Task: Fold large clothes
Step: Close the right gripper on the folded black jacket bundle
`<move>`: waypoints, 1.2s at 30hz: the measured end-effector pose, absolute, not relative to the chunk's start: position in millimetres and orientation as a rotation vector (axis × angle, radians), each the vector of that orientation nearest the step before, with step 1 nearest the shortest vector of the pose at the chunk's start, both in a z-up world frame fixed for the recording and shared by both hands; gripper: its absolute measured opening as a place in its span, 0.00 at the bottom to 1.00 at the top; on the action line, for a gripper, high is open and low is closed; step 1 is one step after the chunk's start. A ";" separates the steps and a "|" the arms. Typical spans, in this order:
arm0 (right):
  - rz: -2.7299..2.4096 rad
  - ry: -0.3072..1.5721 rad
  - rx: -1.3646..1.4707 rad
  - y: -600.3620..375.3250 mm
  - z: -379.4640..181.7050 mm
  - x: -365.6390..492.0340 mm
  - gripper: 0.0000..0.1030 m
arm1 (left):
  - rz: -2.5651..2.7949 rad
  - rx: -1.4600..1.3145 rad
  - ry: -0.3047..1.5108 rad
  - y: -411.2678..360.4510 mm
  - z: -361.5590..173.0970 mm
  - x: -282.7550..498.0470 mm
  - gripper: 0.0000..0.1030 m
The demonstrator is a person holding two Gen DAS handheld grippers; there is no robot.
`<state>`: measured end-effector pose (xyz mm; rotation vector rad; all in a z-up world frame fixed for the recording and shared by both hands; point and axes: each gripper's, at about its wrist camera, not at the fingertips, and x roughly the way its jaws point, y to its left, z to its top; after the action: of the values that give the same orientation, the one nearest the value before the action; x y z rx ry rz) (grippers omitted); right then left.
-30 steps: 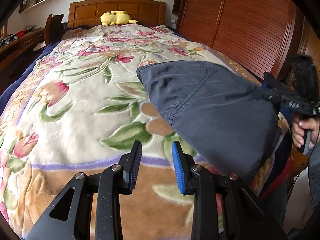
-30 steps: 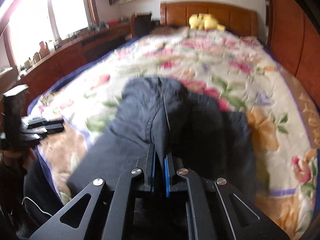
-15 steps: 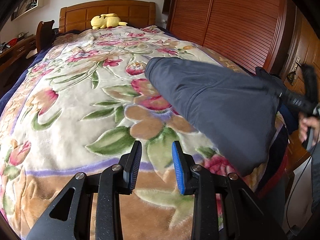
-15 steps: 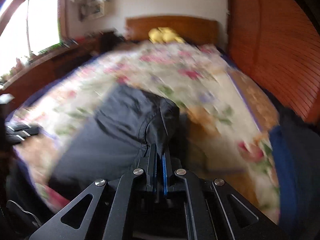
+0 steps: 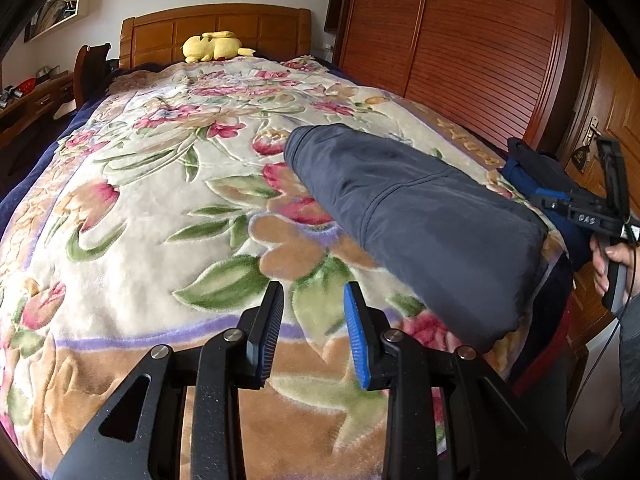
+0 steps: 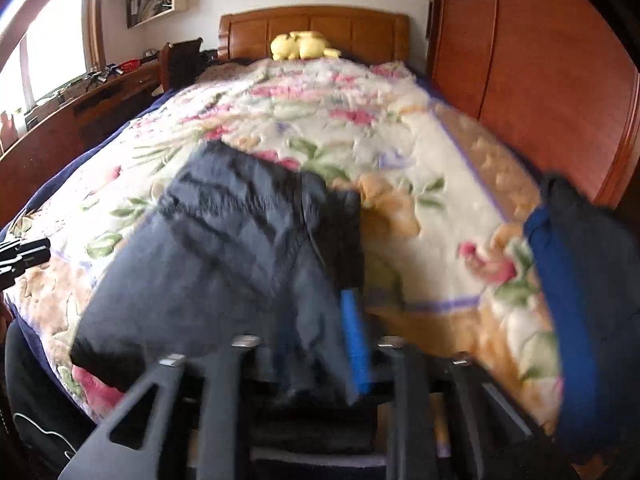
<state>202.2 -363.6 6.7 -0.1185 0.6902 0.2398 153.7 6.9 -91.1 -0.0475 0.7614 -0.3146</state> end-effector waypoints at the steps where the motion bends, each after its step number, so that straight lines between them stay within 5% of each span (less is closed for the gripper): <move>1: 0.246 0.669 -0.126 -361.9 11.9 197.4 0.54 | -0.317 -0.048 0.760 6.3 -91.0 152.8 0.31; 4: 0.282 0.631 -0.133 -349.3 20.7 188.5 0.66 | -0.322 -0.047 0.761 5.3 -91.8 151.4 0.31; 21: 0.485 0.756 -0.092 -310.3 -68.6 186.6 0.66 | -0.320 -0.047 0.777 3.4 -100.5 152.7 0.31; 36: 0.440 0.678 -0.209 -287.0 -26.2 177.4 0.66 | -0.358 0.010 0.746 -17.4 -86.4 172.7 0.31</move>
<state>177.4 -287.0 -26.2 -0.2090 0.6780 0.4396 172.7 -17.4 -86.4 0.0102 0.7457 -0.3578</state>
